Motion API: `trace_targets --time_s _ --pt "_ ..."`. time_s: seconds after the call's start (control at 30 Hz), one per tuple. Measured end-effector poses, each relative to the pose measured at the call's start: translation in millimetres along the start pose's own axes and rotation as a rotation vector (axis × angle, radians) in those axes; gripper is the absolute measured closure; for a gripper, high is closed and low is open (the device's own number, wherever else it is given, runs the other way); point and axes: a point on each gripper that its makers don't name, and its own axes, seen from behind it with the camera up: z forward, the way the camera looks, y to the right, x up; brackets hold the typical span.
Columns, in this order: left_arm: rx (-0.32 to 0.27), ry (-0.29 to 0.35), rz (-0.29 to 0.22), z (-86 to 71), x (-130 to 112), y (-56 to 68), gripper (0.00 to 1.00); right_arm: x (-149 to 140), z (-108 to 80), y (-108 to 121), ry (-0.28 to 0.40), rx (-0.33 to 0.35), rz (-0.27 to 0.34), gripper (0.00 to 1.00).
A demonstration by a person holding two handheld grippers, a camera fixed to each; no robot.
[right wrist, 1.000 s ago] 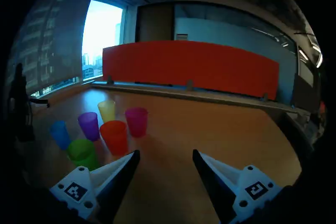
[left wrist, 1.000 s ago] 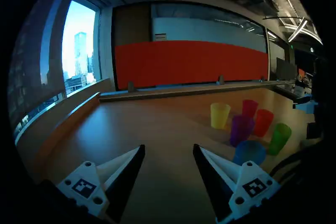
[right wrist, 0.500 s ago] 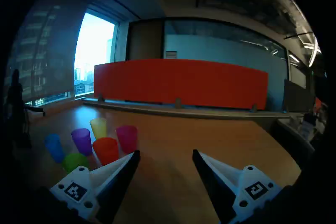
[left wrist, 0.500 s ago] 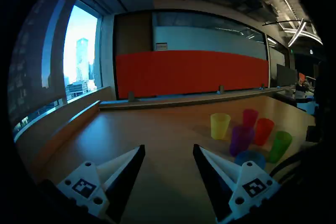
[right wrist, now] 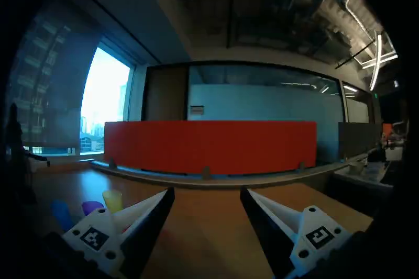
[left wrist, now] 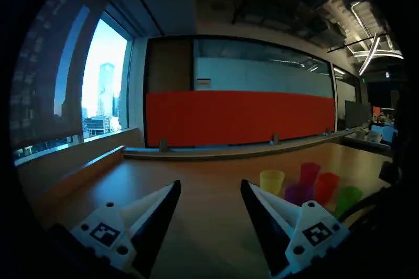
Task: Pour water
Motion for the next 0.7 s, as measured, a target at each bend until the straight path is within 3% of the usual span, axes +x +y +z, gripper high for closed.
trace_targets --time_s 0.2,0.7 --pt "0.003 0.050 -0.022 1.7 11 1.7 0.16 -1 3.1 2 -0.006 -0.008 -0.001 0.03" --pt "0.105 0.098 -0.009 -0.3 26 -16.5 0.16 -4 10.5 3 -0.034 -0.027 -0.025 0.03"
